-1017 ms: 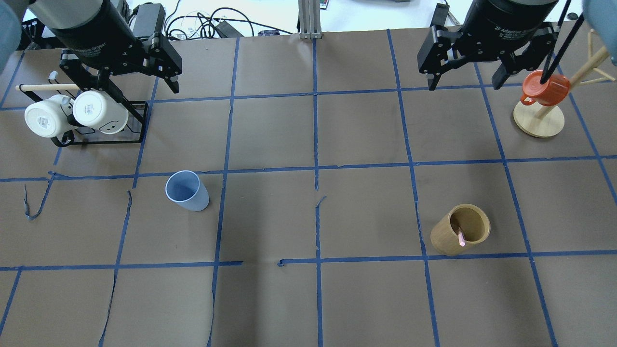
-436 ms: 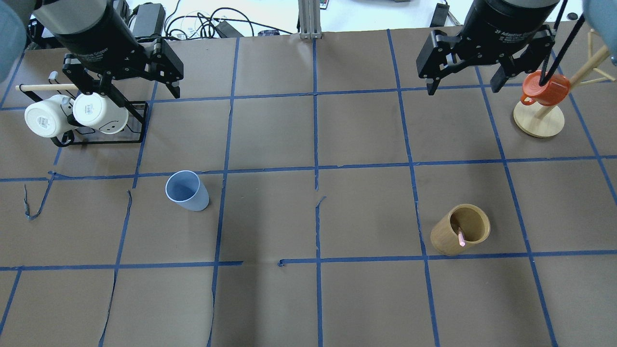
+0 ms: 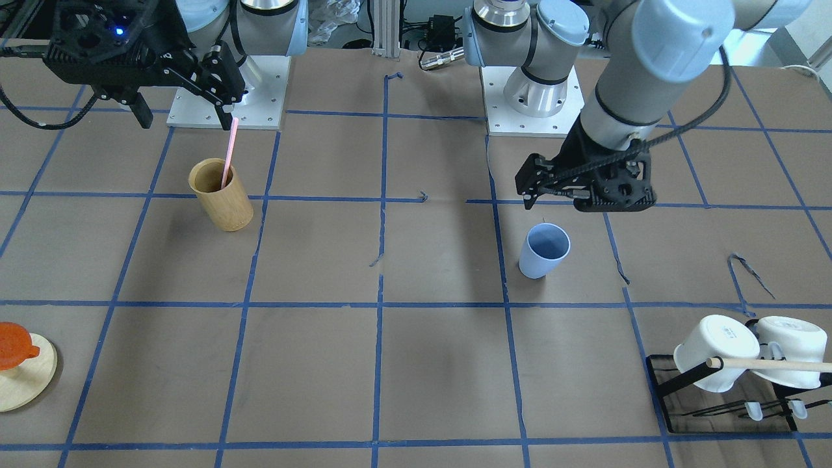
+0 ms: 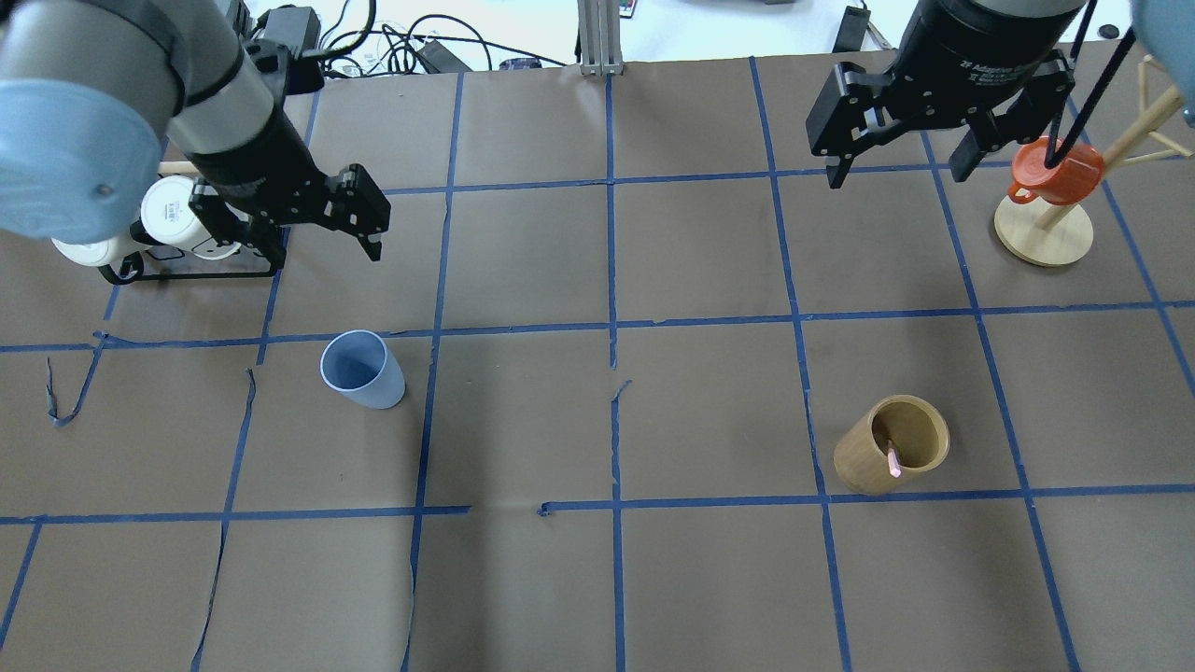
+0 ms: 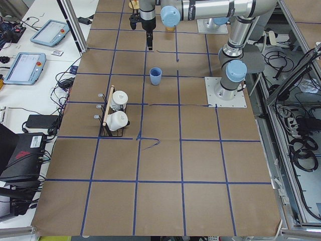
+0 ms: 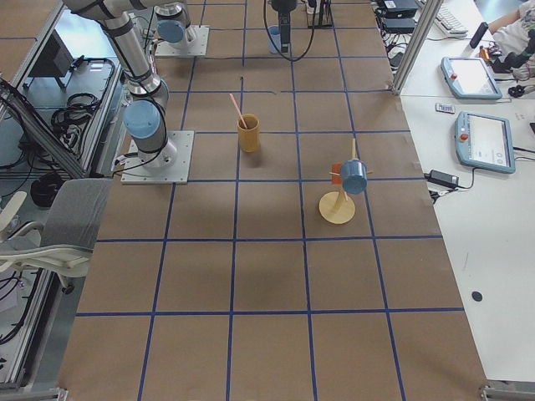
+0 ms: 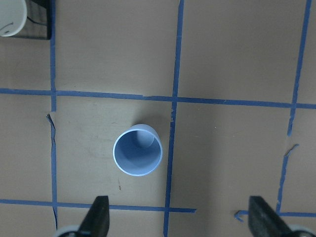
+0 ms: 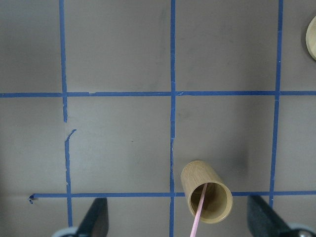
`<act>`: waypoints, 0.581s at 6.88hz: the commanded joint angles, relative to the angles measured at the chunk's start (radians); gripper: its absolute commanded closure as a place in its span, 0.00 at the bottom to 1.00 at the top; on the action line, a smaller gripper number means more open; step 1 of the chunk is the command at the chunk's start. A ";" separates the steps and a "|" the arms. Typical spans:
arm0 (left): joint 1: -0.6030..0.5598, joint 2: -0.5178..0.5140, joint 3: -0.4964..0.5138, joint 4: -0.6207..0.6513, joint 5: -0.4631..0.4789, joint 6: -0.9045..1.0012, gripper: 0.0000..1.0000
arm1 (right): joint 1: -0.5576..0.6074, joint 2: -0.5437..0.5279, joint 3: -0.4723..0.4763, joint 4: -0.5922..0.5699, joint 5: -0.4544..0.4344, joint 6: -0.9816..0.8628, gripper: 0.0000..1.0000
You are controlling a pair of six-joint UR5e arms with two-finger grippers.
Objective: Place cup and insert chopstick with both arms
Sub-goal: 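Lower the left gripper onto the blue cup while the right descends to the chopstick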
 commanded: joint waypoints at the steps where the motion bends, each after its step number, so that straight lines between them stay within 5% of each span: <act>1: 0.014 -0.040 -0.271 0.341 0.001 0.015 0.00 | 0.000 -0.001 0.001 0.052 0.002 0.023 0.00; 3: 0.016 -0.096 -0.320 0.407 0.003 0.035 0.07 | 0.000 -0.012 0.036 0.180 -0.010 0.099 0.00; 4: 0.014 -0.110 -0.317 0.409 0.004 0.037 0.27 | -0.002 -0.011 0.083 0.199 -0.020 0.119 0.00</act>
